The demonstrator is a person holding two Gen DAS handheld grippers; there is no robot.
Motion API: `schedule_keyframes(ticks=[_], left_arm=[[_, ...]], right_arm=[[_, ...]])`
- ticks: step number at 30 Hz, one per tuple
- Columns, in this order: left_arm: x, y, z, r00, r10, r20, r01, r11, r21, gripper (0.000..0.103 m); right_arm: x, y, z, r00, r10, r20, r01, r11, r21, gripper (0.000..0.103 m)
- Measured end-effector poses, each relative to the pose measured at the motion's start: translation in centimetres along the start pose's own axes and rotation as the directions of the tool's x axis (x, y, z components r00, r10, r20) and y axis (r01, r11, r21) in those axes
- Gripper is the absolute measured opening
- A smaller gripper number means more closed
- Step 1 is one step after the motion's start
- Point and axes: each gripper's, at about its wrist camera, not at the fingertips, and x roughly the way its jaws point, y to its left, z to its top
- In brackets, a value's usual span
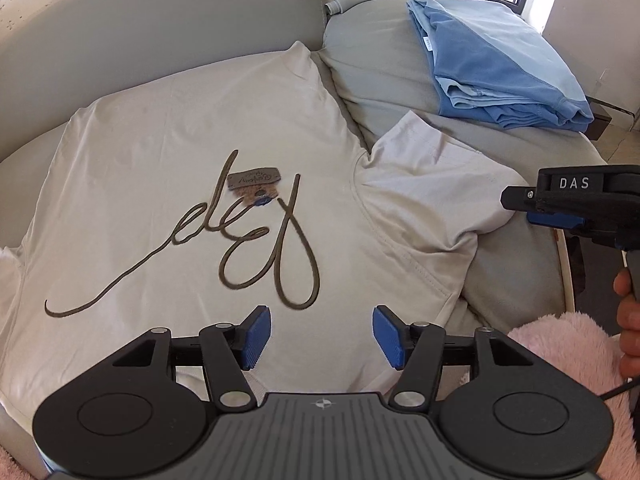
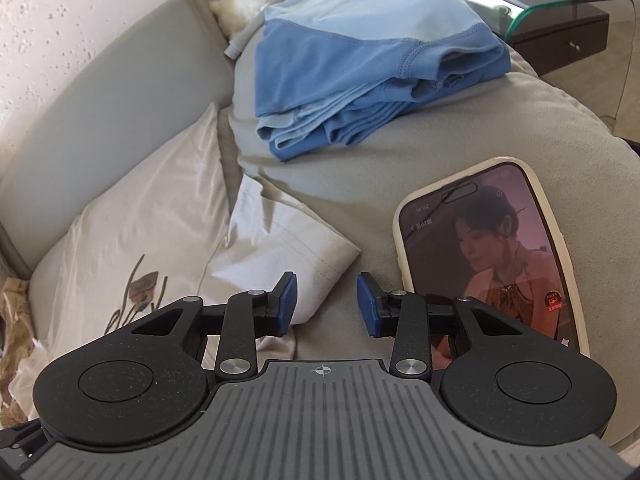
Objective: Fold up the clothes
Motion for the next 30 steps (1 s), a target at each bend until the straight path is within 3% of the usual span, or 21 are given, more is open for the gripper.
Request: schedule_keyframes(ticks=[10, 13, 15, 18, 24, 30], left_arm=[[1.0, -0.4, 0.1, 1.0, 0.003, -0.026, -0.004, 1.0, -0.01, 0.056], [1.1, 0.1, 0.0, 0.999, 0.009, -0.033, -0.01, 1.0, -0.029, 0.056], [0.9, 0.6, -0.2, 0.999, 0.014, -0.031, -0.015, 0.999, -0.034, 0.056], [0.7, 1.4, -0.5, 0.999, 0.02, -0.033, -0.022, 0.998, -0.056, 0.056], [-0.3, 3.5, -1.6, 0.999, 0.037, -0.026, -0.04, 0.993, -0.111, 0.056], [-1.7, 6.4, -2.7, 0.999, 0.05, -0.006, -0.05, 0.982, -0.18, 0.056]], right_arm=[[1.8, -1.0, 0.8, 0.999, 0.04, -0.02, -0.04, 0.999, -0.024, 0.042], [2.2, -0.6, 1.0, 0.999, 0.029, -0.019, -0.03, 0.998, -0.056, 0.03], [2.0, -0.3, 1.3, 1.0, 0.027, -0.008, -0.028, 0.997, -0.078, 0.007], [1.8, 1.0, 1.7, 1.0, 0.007, -0.006, -0.008, 0.989, -0.15, 0.006], [0.1, 6.8, 1.9, 0.999, -0.029, 0.046, 0.043, 0.937, -0.346, 0.005], [-0.9, 14.5, -1.0, 0.998, -0.023, 0.058, 0.052, 0.822, -0.568, 0.005]])
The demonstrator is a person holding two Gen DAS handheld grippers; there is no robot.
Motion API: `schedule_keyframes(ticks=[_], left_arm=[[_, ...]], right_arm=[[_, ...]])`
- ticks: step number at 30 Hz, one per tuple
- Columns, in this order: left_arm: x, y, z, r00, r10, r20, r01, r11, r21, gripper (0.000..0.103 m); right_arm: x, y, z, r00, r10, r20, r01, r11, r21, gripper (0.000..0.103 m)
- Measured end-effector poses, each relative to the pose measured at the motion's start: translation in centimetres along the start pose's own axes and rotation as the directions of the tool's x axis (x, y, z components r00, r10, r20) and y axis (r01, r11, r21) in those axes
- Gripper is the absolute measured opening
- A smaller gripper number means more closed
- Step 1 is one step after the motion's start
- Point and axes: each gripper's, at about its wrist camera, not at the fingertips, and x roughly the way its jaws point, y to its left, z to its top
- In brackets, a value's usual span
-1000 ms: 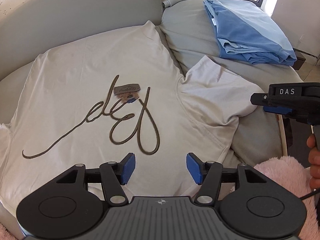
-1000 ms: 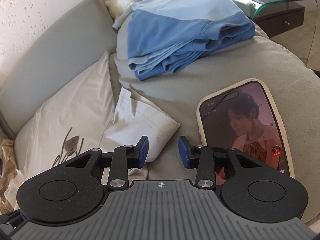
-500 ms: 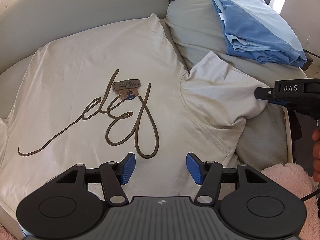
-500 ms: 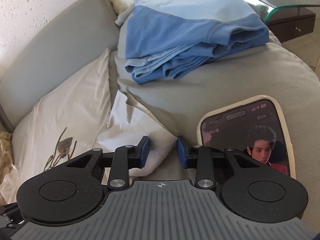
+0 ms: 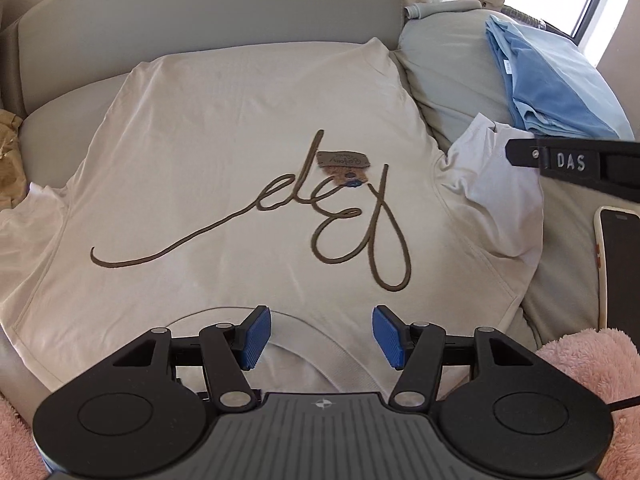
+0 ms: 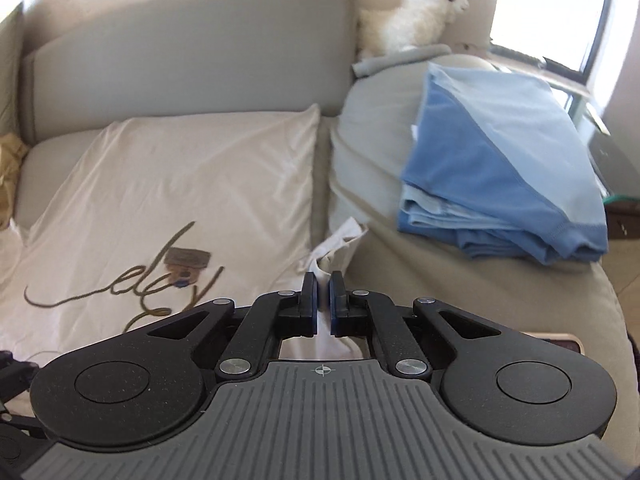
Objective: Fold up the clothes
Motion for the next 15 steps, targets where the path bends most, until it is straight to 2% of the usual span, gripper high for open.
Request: schedule_keyframes(ticks=[4, 5, 6, 7, 8, 9, 11, 13, 15], left_arm=[[-0.5, 2.5, -0.4, 1.0, 0.017, 0.003, -0.016, 0.999, -0.051, 0.056], [-0.4, 3.0, -0.5, 1.0, 0.021, 0.0, -0.021, 0.998, -0.061, 0.056], [-0.4, 3.5, -0.7, 1.0, 0.026, -0.004, -0.027, 0.997, -0.073, 0.056], [-0.3, 4.0, -0.8, 1.0, 0.03, -0.007, -0.03, 0.996, -0.082, 0.056], [-0.3, 4.2, -0.9, 1.0, 0.03, -0.008, -0.031, 0.996, -0.085, 0.056], [-0.3, 4.4, -1.0, 0.999, 0.031, -0.009, -0.032, 0.996, -0.089, 0.056], [-0.1, 4.5, -1.1, 0.999, 0.032, -0.01, -0.033, 0.996, -0.087, 0.056], [0.1, 4.2, -1.1, 0.999, 0.03, -0.011, -0.031, 0.996, -0.082, 0.056], [0.3, 3.6, -1.0, 1.0, 0.015, -0.005, -0.015, 0.998, -0.064, 0.056]], right_arm=[[0.4, 5.5, -0.6, 0.998, 0.018, -0.055, -0.027, 0.986, -0.164, 0.006], [0.9, 6.7, -1.1, 0.995, 0.027, -0.092, -0.045, 0.979, -0.197, 0.006], [1.4, 7.2, -1.6, 0.992, 0.036, -0.123, -0.062, 0.977, -0.206, 0.008], [1.9, 7.7, -2.1, 0.987, 0.046, -0.154, -0.079, 0.974, -0.214, 0.016], [2.5, 8.1, -2.5, 0.981, 0.055, -0.185, -0.096, 0.971, -0.221, 0.019], [2.8, 8.2, -2.9, 0.975, 0.07, -0.212, -0.114, 0.973, -0.203, 0.024], [2.1, 7.9, -3.4, 0.973, 0.103, -0.207, -0.139, 0.977, -0.163, 0.026], [1.2, 7.2, -3.6, 0.966, 0.149, -0.211, -0.175, 0.978, -0.111, 0.035], [0.2, 6.2, -3.9, 0.959, 0.193, -0.206, -0.208, 0.977, -0.055, 0.036]])
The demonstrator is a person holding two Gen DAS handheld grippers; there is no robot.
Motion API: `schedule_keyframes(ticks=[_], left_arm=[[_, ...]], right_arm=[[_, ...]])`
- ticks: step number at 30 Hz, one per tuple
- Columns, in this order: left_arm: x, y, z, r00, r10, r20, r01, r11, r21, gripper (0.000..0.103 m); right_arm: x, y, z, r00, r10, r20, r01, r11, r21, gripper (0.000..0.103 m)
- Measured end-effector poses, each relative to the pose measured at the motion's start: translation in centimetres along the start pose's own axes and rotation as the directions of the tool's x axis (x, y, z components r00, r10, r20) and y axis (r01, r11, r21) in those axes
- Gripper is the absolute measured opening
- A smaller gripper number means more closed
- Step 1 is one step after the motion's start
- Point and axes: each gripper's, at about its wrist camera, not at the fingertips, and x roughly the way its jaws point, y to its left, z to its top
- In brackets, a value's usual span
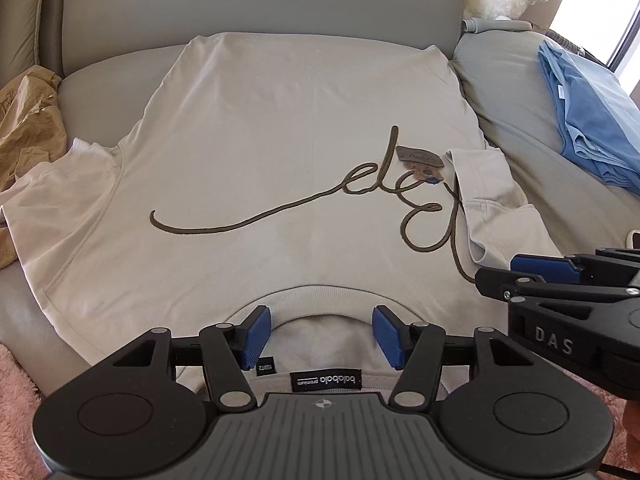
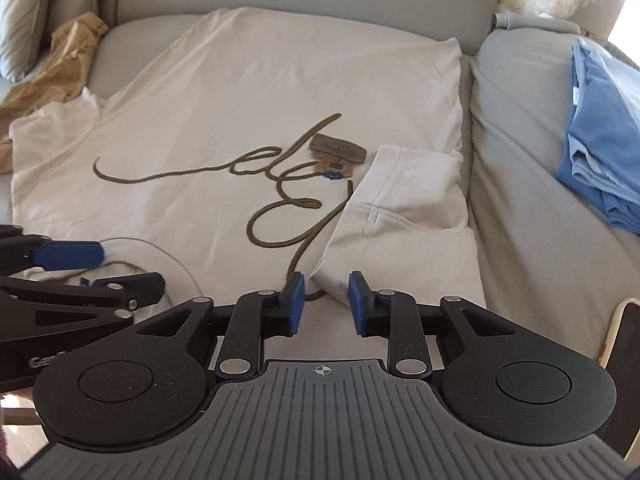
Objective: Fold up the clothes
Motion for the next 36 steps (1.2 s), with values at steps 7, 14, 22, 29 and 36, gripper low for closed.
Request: schedule_keyframes(ticks=[7, 14, 22, 29, 36], left_arm=[[0.3, -3.3, 2.0, 0.995, -0.092, 0.043, 0.088, 0.991, 0.097, 0.042], [2.0, -7.6, 5.5, 0.984, -0.171, 0.051, 0.159, 0.968, 0.194, 0.022], [6.4, -12.1, 10.3, 0.961, -0.271, 0.053, 0.24, 0.915, 0.323, 0.015], [9.8, -14.9, 12.9, 0.96, -0.275, 0.047, 0.232, 0.882, 0.409, 0.03], [12.8, -16.8, 13.7, 0.969, -0.244, -0.044, 0.235, 0.848, 0.475, 0.013]], right_arm=[[-2.2, -3.7, -2.1, 0.998, 0.03, 0.053, -0.037, 0.988, 0.15, 0.035], [-2.4, -9.3, -3.1, 0.997, -0.006, 0.075, -0.016, 0.958, 0.285, 0.021], [-0.1, -10.5, -0.9, 0.997, 0.026, 0.075, -0.043, 0.971, 0.233, 0.011], [1.3, -12.3, 0.0, 0.996, 0.058, 0.071, -0.075, 0.962, 0.261, 0.028], [3.8, -15.0, -1.1, 0.975, 0.224, -0.003, -0.206, 0.9, 0.385, 0.041]])
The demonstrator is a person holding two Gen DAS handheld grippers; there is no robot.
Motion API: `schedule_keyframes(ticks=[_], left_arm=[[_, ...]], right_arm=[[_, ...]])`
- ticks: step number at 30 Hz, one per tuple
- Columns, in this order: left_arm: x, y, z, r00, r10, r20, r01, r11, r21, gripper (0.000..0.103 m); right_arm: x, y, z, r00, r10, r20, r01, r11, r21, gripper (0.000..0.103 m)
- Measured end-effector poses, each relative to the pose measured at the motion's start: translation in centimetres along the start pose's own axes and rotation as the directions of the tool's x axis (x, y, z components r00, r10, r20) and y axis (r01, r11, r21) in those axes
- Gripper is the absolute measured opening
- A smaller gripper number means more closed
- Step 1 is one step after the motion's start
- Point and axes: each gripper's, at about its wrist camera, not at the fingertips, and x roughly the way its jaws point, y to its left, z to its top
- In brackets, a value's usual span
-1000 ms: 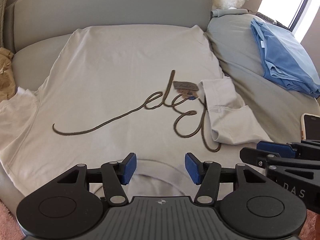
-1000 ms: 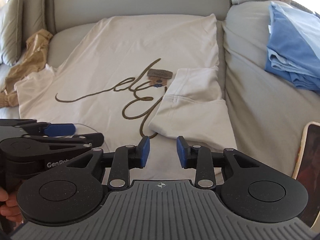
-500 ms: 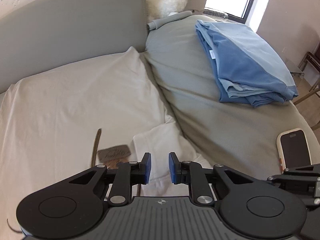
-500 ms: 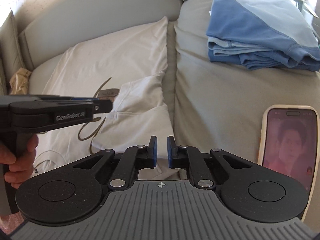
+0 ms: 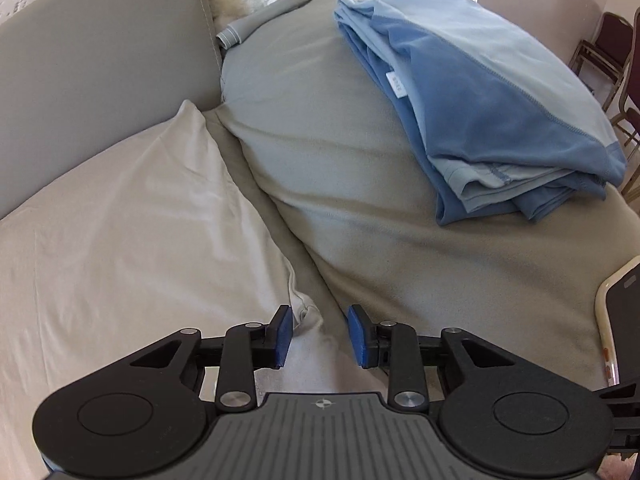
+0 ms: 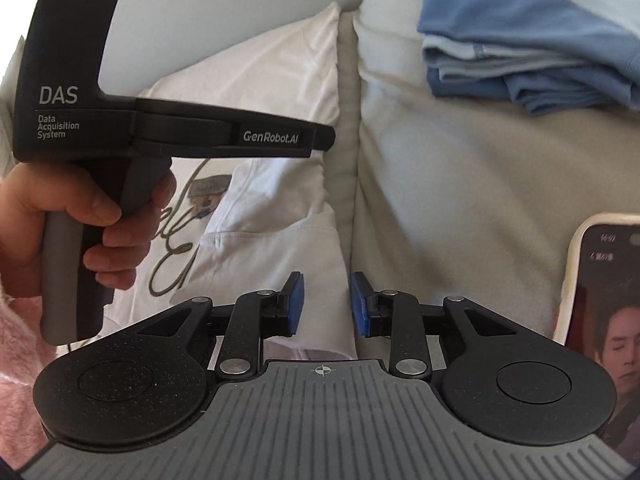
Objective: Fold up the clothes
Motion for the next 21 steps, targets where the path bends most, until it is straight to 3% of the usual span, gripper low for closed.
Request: schedule_keyframes(ticks=[3, 4, 5, 9, 12, 15, 18, 20, 21], left_arm=[[1.0, 0.9, -0.1, 1.0, -0.006, -0.024, 0.005, 0.999, -0.036, 0.006], [1.2, 1.2, -0.1, 1.0, -0.007, -0.019, 0.006, 0.999, -0.053, 0.005], [1.3, 1.3, -0.1, 1.0, 0.003, -0.012, -0.003, 0.998, -0.06, 0.005], [2.4, 0.4, -0.2, 0.998, 0.07, 0.011, -0.069, 0.997, -0.024, 0.007], [2.1, 0.6, 0.1, 0.996, 0.087, 0.029, -0.084, 0.991, -0.103, 0.011], [-0.7, 1.0, 0.1, 0.983, 0.145, 0.109, -0.127, 0.98, -0.154, 0.014], [-3.8, 1.4, -0.9, 0.971, 0.191, 0.147, -0.172, 0.976, -0.133, 0.014], [-4.9, 1.8, -2.0, 0.974, 0.178, 0.137, -0.16, 0.978, -0.132, 0.009], [-5.6, 1.9, -2.9, 0.978, 0.155, 0.141, -0.135, 0.981, -0.141, 0.005]], right_arm=[[0.4, -0.6, -0.2, 0.999, 0.04, -0.025, -0.04, 0.999, 0.031, 0.038], [0.4, -0.8, -0.3, 0.998, 0.054, -0.027, -0.053, 0.998, 0.041, 0.015], [0.4, -1.0, -0.3, 0.998, 0.058, -0.029, -0.056, 0.997, 0.052, 0.002], [0.0, -0.5, -0.5, 0.997, 0.0, -0.073, 0.003, 0.999, 0.036, 0.001], [0.0, 0.0, -0.8, 0.993, -0.043, -0.107, 0.046, 0.999, 0.025, 0.003], [-0.7, 0.5, -1.0, 0.99, -0.07, -0.125, 0.072, 0.997, 0.016, 0.022], [-2.3, 1.6, -1.3, 0.991, -0.104, -0.081, 0.102, 0.994, -0.032, 0.026], [-3.0, 2.2, -1.2, 0.996, -0.091, -0.009, 0.091, 0.995, -0.037, 0.026], [-3.2, 2.6, -1.0, 0.996, -0.089, 0.034, 0.09, 0.995, -0.038, 0.021]])
